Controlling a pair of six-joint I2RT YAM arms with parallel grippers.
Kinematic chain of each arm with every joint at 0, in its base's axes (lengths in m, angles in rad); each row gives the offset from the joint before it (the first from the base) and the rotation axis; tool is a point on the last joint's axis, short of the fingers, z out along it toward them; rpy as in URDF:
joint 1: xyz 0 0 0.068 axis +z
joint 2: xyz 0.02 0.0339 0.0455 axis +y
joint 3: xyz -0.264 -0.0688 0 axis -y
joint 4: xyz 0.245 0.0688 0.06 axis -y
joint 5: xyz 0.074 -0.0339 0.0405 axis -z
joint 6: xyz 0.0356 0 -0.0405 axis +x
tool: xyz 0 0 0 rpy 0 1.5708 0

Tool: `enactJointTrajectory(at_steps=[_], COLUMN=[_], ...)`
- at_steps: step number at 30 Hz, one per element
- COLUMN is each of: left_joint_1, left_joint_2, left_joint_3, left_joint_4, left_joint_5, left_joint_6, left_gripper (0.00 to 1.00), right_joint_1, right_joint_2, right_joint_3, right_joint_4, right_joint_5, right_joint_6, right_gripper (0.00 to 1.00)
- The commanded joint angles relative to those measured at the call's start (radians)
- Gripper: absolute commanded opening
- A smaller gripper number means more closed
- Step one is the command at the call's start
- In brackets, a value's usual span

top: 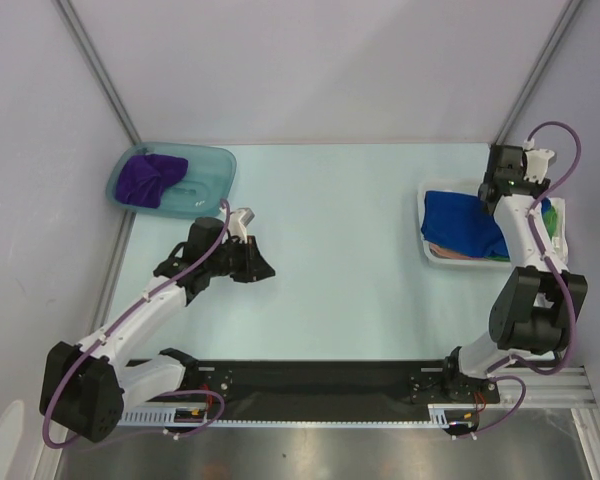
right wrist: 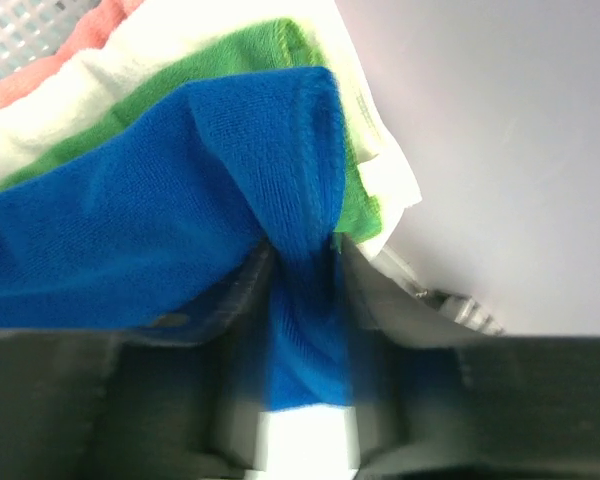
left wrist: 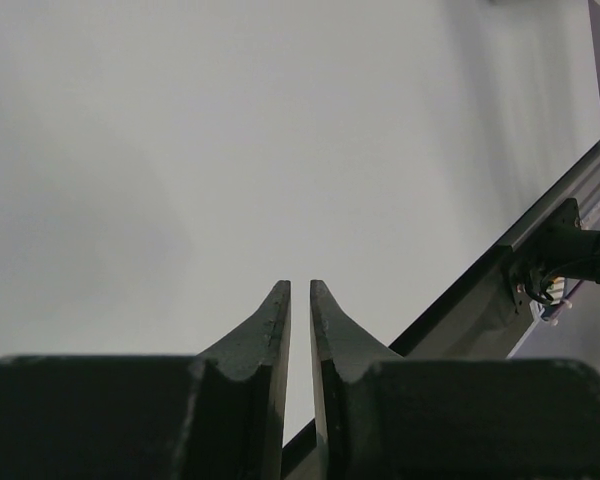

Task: Fold and stack the towels
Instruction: Neatly place the folded towel into the bin

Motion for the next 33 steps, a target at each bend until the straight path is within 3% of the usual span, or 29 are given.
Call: enactJointTrajectory(at_steps=[1,4,7,10,15,18,19,21,23,25,33], left_joint_1=[-0.004,-0.004,-0.001,0.002,0.011,0.019,0.023,0.049,0.088,0.163,0.341], left_joint_2=[0.006,-0.004,-0.026,-0.027,0.049,0.139,0.175,0.274,0.342,0.448,0.778], left_joint_3=[-0.006,-0.008,-0.003,0.024,0.182,0.308,0.345,0.443,0.506,0.595,0.827], left_joint_4=[0.038,0.038,0.038,0.026,0.03,0.067,0.065,0.044,0.026,-0.023,-0.056], left_joint_5=[0.019,-0.005,-0.059,-0.143,-0.35,-0.629,-0.807,-0.963,-1.104,-1.159,-1.17], left_joint_6=[0.002,0.0,-0.006,-0.01,-0.102,-0.173,-0.179,-0.205,-0.227,-0.275,-0.334], left_gripper=[0.18,0.21,0.24,0.27,0.34,0.4,0.4,0.49,0.5,0.57,0.58], right_joint_1=[-0.032,-0.029,0.008,0.083,0.258,0.388,0.458,0.517,0.585,0.617,0.674], right_joint_2=[0.006,0.0,-0.066,-0.145,-0.216,-0.226,-0.226,-0.207,-0.181,-0.167,-0.17], right_joint_3=[0.036,0.067,0.075,0.049,-0.019,-0.071,-0.095,-0.117,-0.134,-0.143,-0.188], right_joint_4=[-0.02,-0.06,-0.062,-0.029,0.063,0.136,0.17,0.205,0.224,0.241,0.294], right_joint_5=[-0.072,-0.167,-0.297,-0.447,-0.526,-0.589,-0.597,-0.627,-0.644,-0.661,-0.729], right_joint_6=[0.066,0.097,0.122,0.152,0.211,0.235,0.238,0.248,0.249,0.255,0.258], right_gripper=[0.42,0.72,0.91,1.0,1.0,1.0,1.0,1.0,1.0,1.0,1.0])
